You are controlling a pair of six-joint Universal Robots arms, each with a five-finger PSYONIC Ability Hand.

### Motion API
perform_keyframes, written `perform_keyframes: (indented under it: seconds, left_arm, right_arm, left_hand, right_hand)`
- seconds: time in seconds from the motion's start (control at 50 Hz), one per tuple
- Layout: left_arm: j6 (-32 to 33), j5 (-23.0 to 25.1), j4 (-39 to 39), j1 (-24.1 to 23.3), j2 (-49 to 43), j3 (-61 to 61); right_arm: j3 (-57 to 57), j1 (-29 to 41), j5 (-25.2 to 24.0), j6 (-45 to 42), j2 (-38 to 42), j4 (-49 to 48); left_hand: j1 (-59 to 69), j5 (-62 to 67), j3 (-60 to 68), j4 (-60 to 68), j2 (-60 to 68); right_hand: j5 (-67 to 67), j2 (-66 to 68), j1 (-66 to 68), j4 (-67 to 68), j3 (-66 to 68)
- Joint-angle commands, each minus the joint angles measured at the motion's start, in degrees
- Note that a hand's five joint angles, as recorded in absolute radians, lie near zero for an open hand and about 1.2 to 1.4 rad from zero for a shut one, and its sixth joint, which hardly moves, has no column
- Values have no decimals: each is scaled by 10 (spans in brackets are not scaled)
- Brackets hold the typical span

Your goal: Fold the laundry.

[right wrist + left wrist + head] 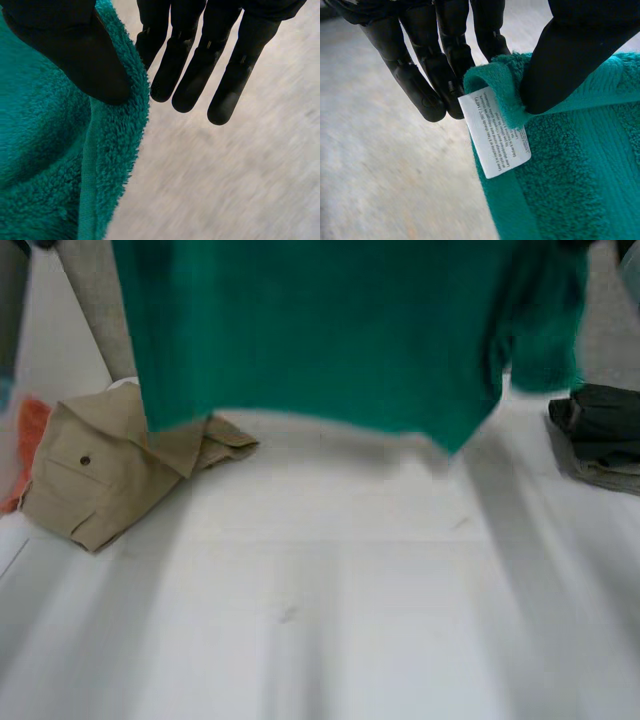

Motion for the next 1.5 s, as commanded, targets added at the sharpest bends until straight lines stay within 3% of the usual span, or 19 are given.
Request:
perform_keyframes:
  seconds: [0.02,0.1,0.2,0.38,0.48,0.64,0.72,0.82,0.94,1.04,1.24,1.5]
  left_arm:
    - [-12,-20,-61,8,15,-30]
    - [-9,-18,-87,17,17,-110]
    - [-2,-8,-77,25,20,-207]
    - [58,55,-24,27,-17,-331]
    - [73,73,-22,42,-33,-347]
    - [72,83,-37,61,0,-350]
    - [68,89,-37,70,15,-354]
    - [62,97,-37,80,19,-356]
    - [61,99,-36,86,18,-350]
    - [60,100,-36,89,17,-345]
    - [60,100,-37,90,17,-344]
    - [58,100,-37,89,17,-345]
  right_arm:
    - [17,-22,-52,20,-42,74]
    - [63,-28,-97,11,-42,148]
    - [144,-30,-135,-18,-25,173]
    - [266,-10,-119,-70,64,143]
    - [289,8,-71,-70,103,133]
    - [301,13,-46,-3,73,170]
    - [313,-7,-38,28,34,191]
    - [339,-42,-39,1,14,210]
    - [394,-95,-73,-137,28,180]
    - [424,-122,-103,-214,55,123]
    - [442,-139,-114,-187,90,25]
    - [426,-135,-113,-179,137,-30]
  left_hand:
    - [138,140,119,114,116]
    - [138,140,119,114,116]
    - [138,140,119,114,116]
    - [138,140,119,114,116]
    - [138,140,119,114,116]
    - [138,140,119,114,116]
    - [138,140,119,114,116]
    - [138,140,119,114,116]
    - [138,140,119,114,116]
    - [138,140,119,114,116]
    - [138,140,119,114,116]
    - [138,140,119,114,116]
  right_hand:
    - [129,136,161,115,120]
    - [129,136,161,115,120]
    - [129,136,161,115,120]
    - [119,125,151,105,110]
    - [-205,-198,-173,-219,-214]
    - [-571,-564,-539,-585,-580]
    - [-571,-564,-539,-585,-580]
    - [-543,-536,-511,-557,-552]
    - [-370,-363,-338,-384,-379]
    - [-336,-329,-304,-350,-345]
    - [-294,-287,-262,-308,-303]
    - [-243,-236,-211,-257,-252]
